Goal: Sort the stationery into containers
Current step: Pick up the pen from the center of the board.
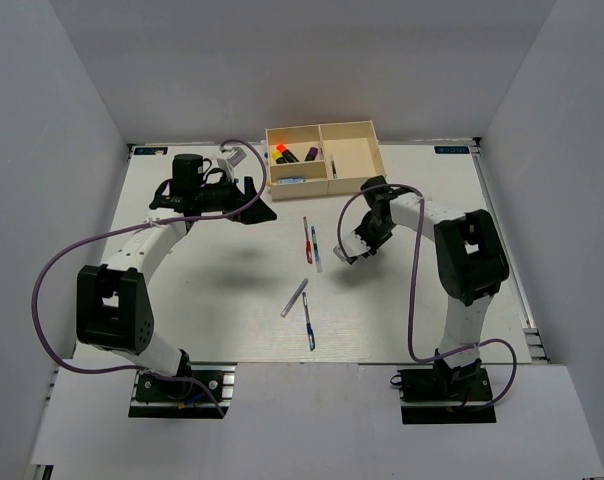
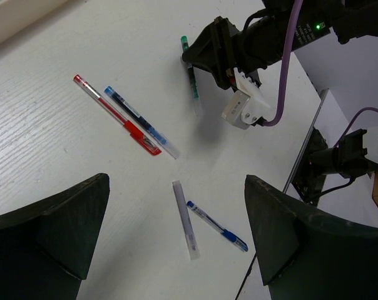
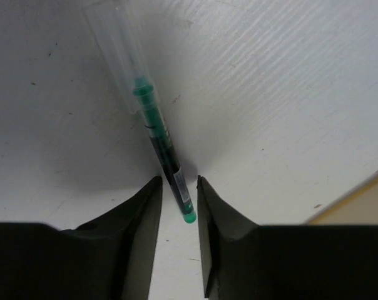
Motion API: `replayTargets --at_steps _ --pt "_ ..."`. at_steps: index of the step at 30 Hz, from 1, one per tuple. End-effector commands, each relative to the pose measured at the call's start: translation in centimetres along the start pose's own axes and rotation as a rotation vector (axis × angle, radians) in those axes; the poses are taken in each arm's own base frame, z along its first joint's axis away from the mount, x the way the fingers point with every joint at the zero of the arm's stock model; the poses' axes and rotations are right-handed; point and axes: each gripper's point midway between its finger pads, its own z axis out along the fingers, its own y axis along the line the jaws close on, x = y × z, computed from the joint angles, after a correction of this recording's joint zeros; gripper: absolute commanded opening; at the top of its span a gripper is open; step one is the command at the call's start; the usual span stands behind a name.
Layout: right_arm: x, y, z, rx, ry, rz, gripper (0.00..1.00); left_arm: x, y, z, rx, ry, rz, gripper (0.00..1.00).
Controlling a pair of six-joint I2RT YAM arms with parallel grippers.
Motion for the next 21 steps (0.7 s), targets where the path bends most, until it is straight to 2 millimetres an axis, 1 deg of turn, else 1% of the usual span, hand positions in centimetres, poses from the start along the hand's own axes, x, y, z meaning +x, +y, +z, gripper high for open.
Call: replayTargets --at_steps 1,3,5,7,8,9,11,12,13,14,15,16,17,18,19,20,21 --pt "-0.4 2.3 1.5 -0.102 0.002 -0.093 0.3 -0.1 -0.3 -0.2 0.016 -0.008 0.004 0.98" --pt "-0.7 3.3 1.9 -0.137 0.006 -0.127 0.24 -0.2 -0.3 -0.3 0.012 -0.01 0.008 0.98" --pt "-0.9 3.9 2.2 -0.166 0.02 -0.158 0.2 -0.3 -0.3 -0.4 0.007 -0.013 0.011 0.98" --pt "-1.3 5.3 2.4 -0.204 0.024 -0.167 0.17 -0.1 -0.2 -0.4 0.002 -0.011 0.009 0.98" --pt "-1.7 5.4 2.3 -0.208 0.025 -0.176 0.15 -0.2 -0.4 -0.4 0.004 -0.012 0.011 0.98" --pt "-2.0 6.4 2.4 -0.227 0.023 -0.172 0.11 -0.1 -0.4 -0.5 0.003 -0.013 0.012 0.98" --pt "-2.7 6.9 2.0 -0.241 0.027 -0.173 0.05 -0.2 -0.5 -0.6 0.002 -0.016 0.015 0.98" --pt "-3.1 7.1 1.7 -0.24 0.026 -0.138 0.0 -0.2 -0.6 -0.7 0.003 -0.017 0.015 0.98" --pt "-3.9 7.3 1.2 -0.255 0.007 -0.119 0.0 -0.3 -0.6 -0.7 0.0 -0.019 0.018 0.98" --pt "-4.2 7.1 0.7 -0.254 -0.005 -0.085 0.0 -0.3 -0.7 -0.7 0.001 -0.02 0.018 0.98" --pt "-5.2 6.8 0.2 -0.237 -0.044 0.001 0.0 -0.5 -0.9 -0.9 -0.001 -0.029 0.013 0.98" --pt "-5.5 5.0 -1.2 -0.193 -0.054 0.032 0.0 -0.5 -0.8 -0.9 -0.008 -0.034 0.009 0.98" --pt "-6.3 5.2 -2.2 -0.206 -0.088 0.077 0.0 -0.6 -0.9 -0.9 -0.008 -0.042 0.004 0.98" --pt "-7.4 4.5 -3.0 -0.175 -0.142 0.167 0.0 -1.1 -1.2 -1.0 -0.006 -0.057 0.004 0.98" --pt "-7.6 2.4 -5.1 -0.108 -0.162 0.201 0.0 -1.3 -1.3 -1.1 -0.008 -0.063 0.003 0.98" --pt "-8.4 2.2 -6.1 -0.107 -0.195 0.255 0.0 -1.7 -1.3 -1.2 -0.021 -0.075 -0.003 0.98" --pt "-9.5 1.3 -7.1 -0.078 -0.254 0.315 0.0 -2.3 -1.1 -1.5 -0.032 -0.093 -0.001 0.98"
